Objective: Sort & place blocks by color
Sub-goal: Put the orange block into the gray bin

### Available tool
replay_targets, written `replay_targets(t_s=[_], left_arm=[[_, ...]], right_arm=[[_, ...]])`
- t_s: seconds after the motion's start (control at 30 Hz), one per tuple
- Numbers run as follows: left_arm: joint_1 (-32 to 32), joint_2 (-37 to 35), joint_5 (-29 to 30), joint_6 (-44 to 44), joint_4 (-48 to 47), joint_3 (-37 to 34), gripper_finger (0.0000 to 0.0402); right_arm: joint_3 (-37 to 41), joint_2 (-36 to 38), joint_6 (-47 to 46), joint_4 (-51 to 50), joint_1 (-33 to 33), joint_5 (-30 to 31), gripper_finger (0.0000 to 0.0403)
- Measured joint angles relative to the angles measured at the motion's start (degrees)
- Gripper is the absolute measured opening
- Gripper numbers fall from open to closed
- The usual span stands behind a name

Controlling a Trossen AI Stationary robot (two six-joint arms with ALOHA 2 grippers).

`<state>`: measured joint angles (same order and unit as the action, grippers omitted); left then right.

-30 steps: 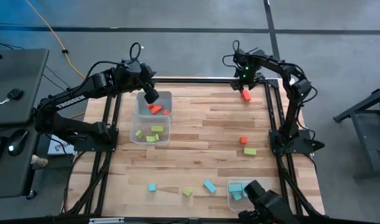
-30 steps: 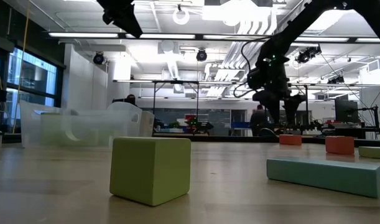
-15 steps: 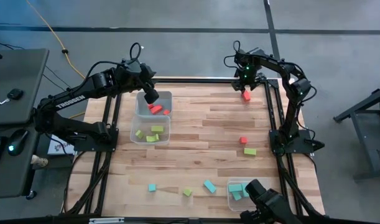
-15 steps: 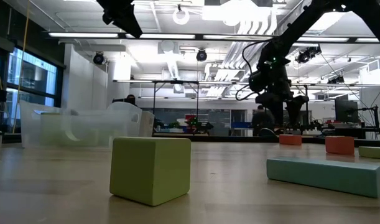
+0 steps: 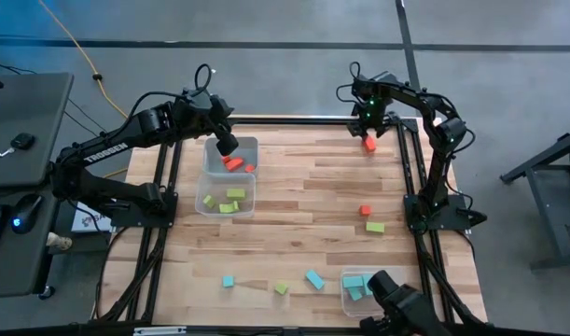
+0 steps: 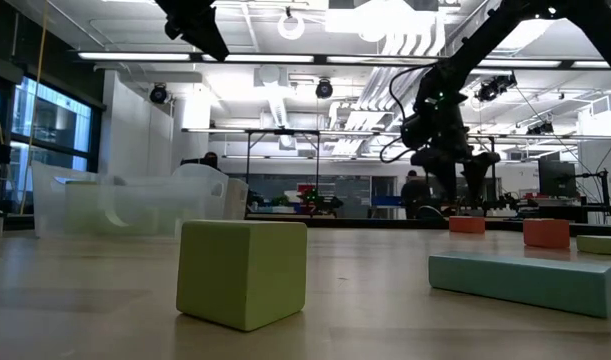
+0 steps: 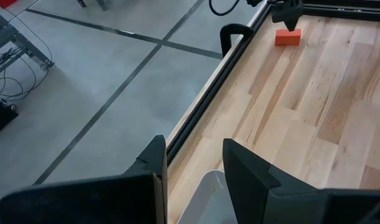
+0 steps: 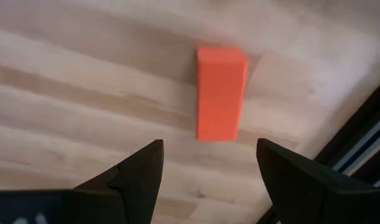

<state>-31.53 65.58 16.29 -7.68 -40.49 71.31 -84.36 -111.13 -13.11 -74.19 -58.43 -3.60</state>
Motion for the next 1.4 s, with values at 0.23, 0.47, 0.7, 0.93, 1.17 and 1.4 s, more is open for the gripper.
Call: replay_targets(t_s=[0.23,0.47,0.7,0.93,1.17,1.4], left_arm=[[0.0,0.0,0.0,0.1,0.0,0.0,0.0086],[0.0,0.0,0.0,0.0,0.0,0.0,0.0086],[0.0,0.0,0.0,0.0,0.0,0.0,0.0086],[0.0,0.0,0.0,0.0,0.0,0.0,0.0086],[0.0,0.0,0.0,0.0,0.0,0.0,0.0086],[0.0,0.0,0.0,0.0,0.0,0.0,0.0086]], right_arm=[[1.9,0.0,-0.5,0.9,1.7,-0.5,0.0248],[6.6,0.1,-1.4,3.7,1.5,1.4,0.0248],[7.1,0.1,-1.9,7.2,1.4,2.7,0.0248],[7.1,0.1,-3.3,2.2,1.6,0.2,0.0248],[7.1,0.1,-6.5,-3.7,5.0,-3.5,0.0248],[8.3,0.1,-11.1,7.8,8.7,-4.7,0.0248]])
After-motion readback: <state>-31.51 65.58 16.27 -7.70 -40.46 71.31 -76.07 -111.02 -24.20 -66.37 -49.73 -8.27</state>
